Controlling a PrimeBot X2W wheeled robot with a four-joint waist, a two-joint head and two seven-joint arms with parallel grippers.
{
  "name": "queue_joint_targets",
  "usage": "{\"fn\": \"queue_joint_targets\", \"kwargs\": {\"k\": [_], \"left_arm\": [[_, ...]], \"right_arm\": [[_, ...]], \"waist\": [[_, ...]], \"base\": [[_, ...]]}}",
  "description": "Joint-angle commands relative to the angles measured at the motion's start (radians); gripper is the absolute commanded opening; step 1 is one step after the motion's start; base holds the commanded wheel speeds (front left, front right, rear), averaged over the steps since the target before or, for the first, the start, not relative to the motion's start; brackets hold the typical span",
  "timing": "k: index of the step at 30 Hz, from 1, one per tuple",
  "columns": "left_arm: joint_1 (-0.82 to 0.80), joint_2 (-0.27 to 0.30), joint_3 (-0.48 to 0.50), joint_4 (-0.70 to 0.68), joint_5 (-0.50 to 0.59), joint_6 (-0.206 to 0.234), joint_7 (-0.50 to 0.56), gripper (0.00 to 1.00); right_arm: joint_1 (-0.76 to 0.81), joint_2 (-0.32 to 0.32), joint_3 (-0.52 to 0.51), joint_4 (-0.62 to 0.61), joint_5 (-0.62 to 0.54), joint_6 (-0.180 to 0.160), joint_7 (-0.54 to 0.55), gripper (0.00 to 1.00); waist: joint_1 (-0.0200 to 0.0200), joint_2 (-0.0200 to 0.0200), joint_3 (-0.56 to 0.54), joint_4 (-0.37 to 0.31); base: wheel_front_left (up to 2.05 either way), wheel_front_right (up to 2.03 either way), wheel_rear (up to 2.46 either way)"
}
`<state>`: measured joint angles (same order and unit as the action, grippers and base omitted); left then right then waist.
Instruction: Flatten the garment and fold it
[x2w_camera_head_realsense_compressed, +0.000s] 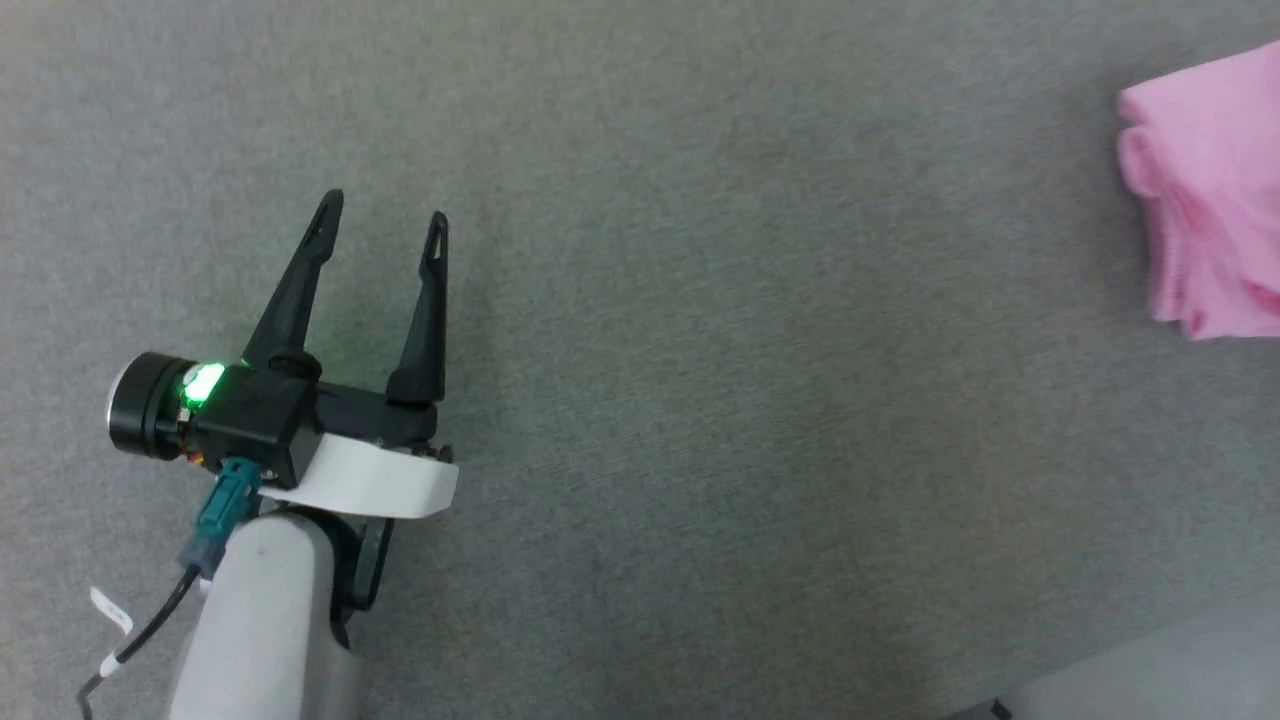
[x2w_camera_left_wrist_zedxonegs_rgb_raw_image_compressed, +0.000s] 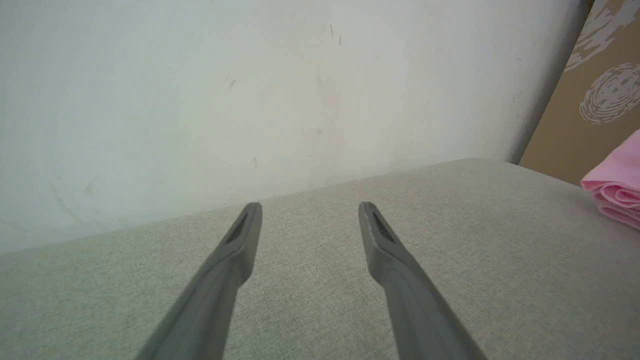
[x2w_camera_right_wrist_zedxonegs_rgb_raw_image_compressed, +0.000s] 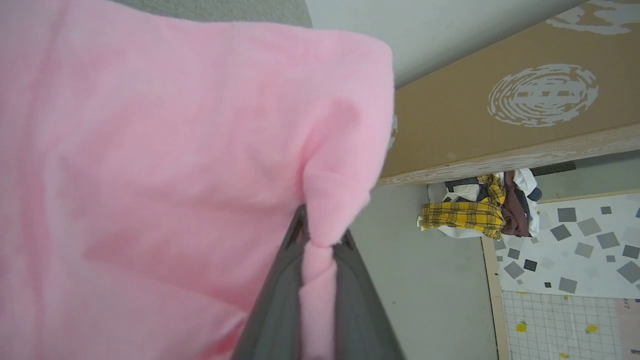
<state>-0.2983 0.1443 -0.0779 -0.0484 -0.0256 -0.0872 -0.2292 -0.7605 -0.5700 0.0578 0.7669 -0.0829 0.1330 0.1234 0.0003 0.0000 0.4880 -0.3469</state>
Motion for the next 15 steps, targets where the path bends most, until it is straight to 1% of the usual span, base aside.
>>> {"fn": "queue_joint_targets", "kwargs": {"k": [1, 3, 4, 5, 6, 9, 12, 15], "left_arm": [[-0.014, 0.007, -0.002, -0.007, 0.007, 0.000, 0.000, 1.00], [-0.011, 0.008, 0.000, -0.007, 0.005, 0.004, 0.000, 1.00], [-0.008, 0.006, 0.001, -0.005, 0.002, 0.007, -0.002, 1.00], [-0.005, 0.004, 0.002, -0.002, -0.001, 0.009, -0.004, 1.00], [-0.001, 0.001, 0.001, 0.004, -0.005, 0.010, -0.006, 1.00], [0.010, -0.013, -0.005, 0.032, -0.016, 0.016, -0.015, 1.00], [0.026, -0.031, -0.007, 0.060, -0.031, 0.031, -0.024, 1.00], [0.051, -0.049, -0.007, 0.084, -0.056, 0.041, -0.029, 1.00]], "right_arm": [[-0.021, -0.003, -0.032, 0.018, -0.017, -0.002, -0.011, 0.00], [-0.031, 0.002, -0.073, 0.039, -0.045, -0.002, -0.024, 0.00], [-0.033, 0.005, -0.092, 0.046, -0.060, -0.002, -0.032, 0.49], [-0.034, 0.009, -0.108, 0.053, -0.076, -0.002, -0.038, 0.95], [-0.032, 0.013, -0.122, 0.058, -0.090, -0.002, -0.043, 1.00], [-0.016, 0.026, -0.168, 0.062, -0.104, -0.002, -0.068, 1.00], [0.007, 0.053, -0.217, 0.035, -0.071, -0.002, -0.105, 1.00], [0.051, 0.082, -0.229, -0.027, -0.025, -0.002, -0.143, 1.00]], "waist": [[-0.0003, 0.0000, 0.042, 0.029], [-0.0003, 0.0000, 0.039, 0.042], [-0.0003, 0.0000, 0.034, 0.048], [-0.0003, 0.0000, 0.025, 0.055], [-0.0003, 0.0000, 0.014, 0.062], [-0.0003, 0.0000, -0.037, 0.092], [-0.0003, 0.0000, -0.102, 0.122], [-0.0003, 0.0000, -0.174, 0.156]], "base": [[0.00, 0.00, 0.00], [0.00, 0.00, 0.00], [0.00, 0.00, 0.00], [0.00, 0.00, 0.00], [0.00, 0.00, 0.00], [0.00, 0.00, 0.00], [0.00, 0.00, 0.00], [0.00, 0.00, 0.00]]}}
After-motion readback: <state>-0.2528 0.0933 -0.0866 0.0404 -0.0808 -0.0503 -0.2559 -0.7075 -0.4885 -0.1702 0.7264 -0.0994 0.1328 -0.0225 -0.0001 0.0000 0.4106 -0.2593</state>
